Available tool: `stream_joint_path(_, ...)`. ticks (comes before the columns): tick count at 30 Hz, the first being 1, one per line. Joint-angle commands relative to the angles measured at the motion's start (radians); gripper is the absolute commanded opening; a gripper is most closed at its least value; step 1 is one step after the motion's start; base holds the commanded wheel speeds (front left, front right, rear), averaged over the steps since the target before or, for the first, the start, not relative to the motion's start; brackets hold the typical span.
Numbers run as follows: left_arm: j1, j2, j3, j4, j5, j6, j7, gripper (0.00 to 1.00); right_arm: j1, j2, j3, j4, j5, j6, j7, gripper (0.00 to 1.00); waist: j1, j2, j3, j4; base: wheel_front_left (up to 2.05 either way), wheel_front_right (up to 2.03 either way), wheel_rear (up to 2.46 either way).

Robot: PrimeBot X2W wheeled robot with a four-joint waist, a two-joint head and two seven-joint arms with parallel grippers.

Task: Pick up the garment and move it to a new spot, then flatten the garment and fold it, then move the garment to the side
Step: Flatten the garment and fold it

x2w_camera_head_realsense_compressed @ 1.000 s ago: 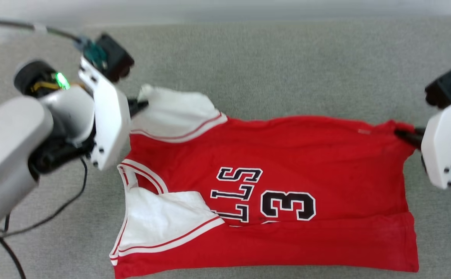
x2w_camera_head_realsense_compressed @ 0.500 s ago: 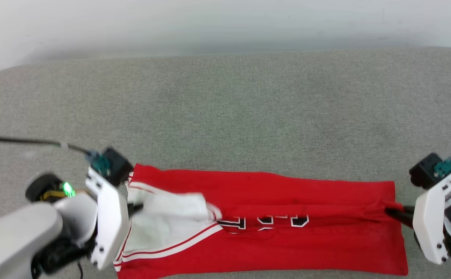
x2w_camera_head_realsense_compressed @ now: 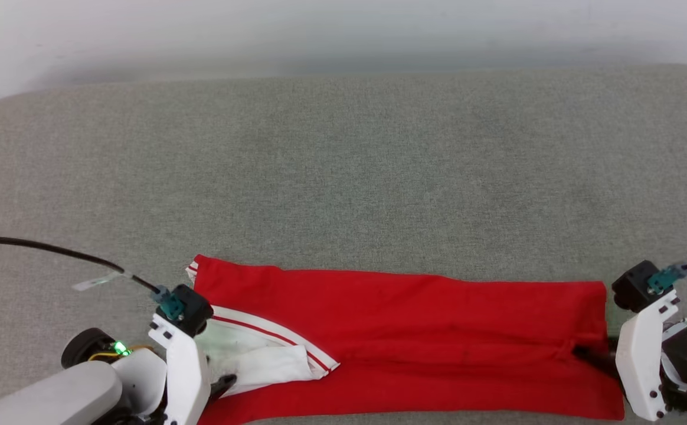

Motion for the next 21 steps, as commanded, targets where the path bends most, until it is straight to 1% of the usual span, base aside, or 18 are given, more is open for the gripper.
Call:
stream_joint_path(1, -0.006, 0.005, 0.011, 0.004, 0.012, 0.006, -0.021, 1.0, 0.009, 0.003, -0.014, -0.006, 0.009, -0.001, -0.015, 1.0, 0.0001, 0.0, -0.01, 0.001, 0.0, 0.0, 0.0)
stream_joint_path(5, 0.0, 0.019, 0.046, -0.034, 0.033, 0.04, -0.109, 1.0, 0.0, -0.016, -0.073, -0.038, 0.015, -0.001, -0.084, 1.0, 0.0001, 0.0, -0.034, 0.0, 0.0, 0.0, 0.0)
stream_joint_path(10, 0.036, 0.034, 0.084, -0.095, 0.063, 0.116, -0.224, 1.0, 0.032, -0.035, -0.179, -0.075, 0.031, -0.001, -0.182, 1.0, 0.0001, 0.0, -0.052, 0.003, 0.0, 0.0, 0.0)
stream_joint_path(16, 0.093, 0.006, 0.152, -0.116, 0.1, 0.258, -0.429, 1.0, 0.109, -0.029, -0.301, -0.046, 0.057, -0.001, -0.242, 1.0, 0.0001, 0.0, -0.05, 0.013, 0.0, 0.0, 0.0)
stream_joint_path(21, 0.149, -0.029, 0.207, -0.091, 0.128, 0.367, -0.598, 1.0, 0.184, -0.002, -0.364, 0.005, 0.088, -0.001, -0.233, 1.0, 0.0001, 0.0, -0.046, 0.019, 0.0, 0.0, 0.0)
